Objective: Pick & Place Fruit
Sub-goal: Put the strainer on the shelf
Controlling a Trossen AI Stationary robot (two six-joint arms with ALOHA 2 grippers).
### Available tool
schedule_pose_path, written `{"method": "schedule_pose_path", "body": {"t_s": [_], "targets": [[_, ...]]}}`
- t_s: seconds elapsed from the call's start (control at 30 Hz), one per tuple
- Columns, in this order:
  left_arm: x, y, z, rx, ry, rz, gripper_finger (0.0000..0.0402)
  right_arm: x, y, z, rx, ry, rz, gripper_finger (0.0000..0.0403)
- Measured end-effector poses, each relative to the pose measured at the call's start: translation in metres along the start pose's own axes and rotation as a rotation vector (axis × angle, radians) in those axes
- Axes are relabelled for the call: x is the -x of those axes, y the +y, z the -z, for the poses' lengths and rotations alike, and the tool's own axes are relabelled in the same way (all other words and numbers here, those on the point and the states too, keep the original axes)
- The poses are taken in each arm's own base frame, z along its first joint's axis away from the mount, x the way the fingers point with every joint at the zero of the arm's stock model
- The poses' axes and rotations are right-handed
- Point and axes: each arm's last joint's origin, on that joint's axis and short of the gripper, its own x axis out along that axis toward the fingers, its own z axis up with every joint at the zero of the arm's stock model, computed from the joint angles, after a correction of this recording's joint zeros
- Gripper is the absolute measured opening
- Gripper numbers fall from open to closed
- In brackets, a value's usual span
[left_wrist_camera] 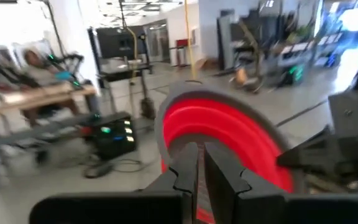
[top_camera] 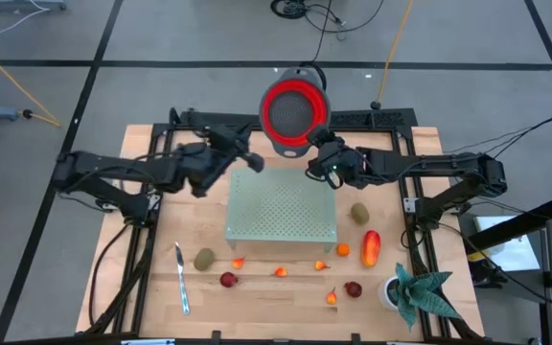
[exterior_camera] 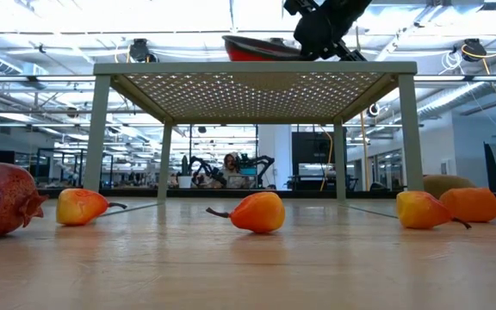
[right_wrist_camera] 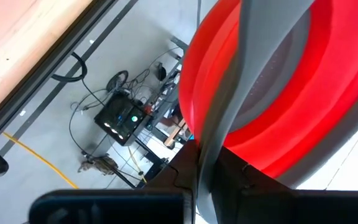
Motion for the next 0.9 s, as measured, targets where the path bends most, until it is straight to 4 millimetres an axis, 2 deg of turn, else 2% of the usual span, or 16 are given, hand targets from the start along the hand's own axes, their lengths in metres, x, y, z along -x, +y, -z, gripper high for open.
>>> {"method": "schedule_pose_path", "body": {"t_s": [0.2, 0.3, 0.6, 0.73, 0.9], "targets": [[-0.020, -0.027, 0.001, -0.204, 0.057, -0.162, 0.0026, 0.000, 0.000, 0.001, -0.002, 0.047, -0.001, 0.0013], [-0.025, -0.033, 0.000, -0.237, 0.061, -0.169, 0.0026, 0.000, 0.000, 0.002, -0.005, 0.051, -0.002, 0.0013], [-0.026, -0.036, 0.000, -0.229, 0.050, -0.117, 0.0032, 0.000, 0.000, 0.001, -0.004, 0.045, -0.002, 0.0013], [-0.026, -0.036, 0.000, -0.219, 0.051, -0.118, 0.0077, 0.000, 0.000, 0.001, -0.014, 0.045, -0.001, 0.0013], [-0.029, -0.034, 0.000, -0.188, 0.052, -0.128, 0.0170, 0.000, 0.000, 0.001, -0.019, 0.045, -0.001, 0.0013]]}}
